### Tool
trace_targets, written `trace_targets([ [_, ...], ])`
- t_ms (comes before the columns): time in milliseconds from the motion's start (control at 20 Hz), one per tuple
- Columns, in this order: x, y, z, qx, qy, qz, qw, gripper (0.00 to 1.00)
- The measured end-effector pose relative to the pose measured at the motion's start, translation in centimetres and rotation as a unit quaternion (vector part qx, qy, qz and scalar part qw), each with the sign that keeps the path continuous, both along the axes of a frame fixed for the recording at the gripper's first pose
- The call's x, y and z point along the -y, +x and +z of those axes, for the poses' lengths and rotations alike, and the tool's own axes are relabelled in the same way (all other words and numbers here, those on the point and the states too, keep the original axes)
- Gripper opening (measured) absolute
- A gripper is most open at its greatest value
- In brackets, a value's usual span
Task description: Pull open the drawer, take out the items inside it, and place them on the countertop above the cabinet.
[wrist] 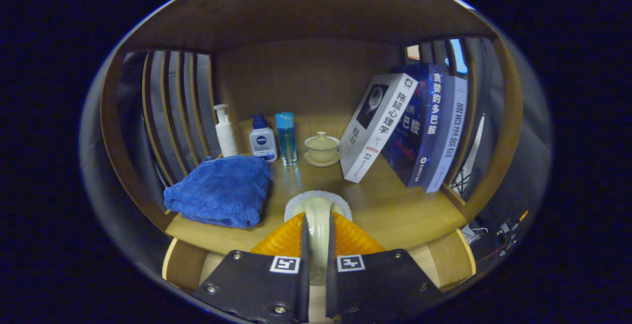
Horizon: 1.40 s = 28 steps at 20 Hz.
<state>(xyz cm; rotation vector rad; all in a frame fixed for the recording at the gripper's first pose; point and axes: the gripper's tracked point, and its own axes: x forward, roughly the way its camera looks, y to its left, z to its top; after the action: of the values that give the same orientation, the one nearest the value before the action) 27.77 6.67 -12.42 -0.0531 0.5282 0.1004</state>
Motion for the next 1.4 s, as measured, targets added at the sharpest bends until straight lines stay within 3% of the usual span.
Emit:
trace_targets([
  [450,0.2,2.7,-1.3,0.007,0.006,0.002,1.0,0.14],
  [800,0.4,3.9,-1.3,0.022,0.008,-0.006,1.0,0.21],
  [1000,-0.5,2.6,0.7,0.04,0.031,0.008,0.999,0.7],
  [1100,-0.7,1.4,2.1,0.061,0.032,0.018,0.997,0.8],
  [1400,-0.3,-4.9,6.6,0.136,0.023,0.019,0.99,0.83],
])
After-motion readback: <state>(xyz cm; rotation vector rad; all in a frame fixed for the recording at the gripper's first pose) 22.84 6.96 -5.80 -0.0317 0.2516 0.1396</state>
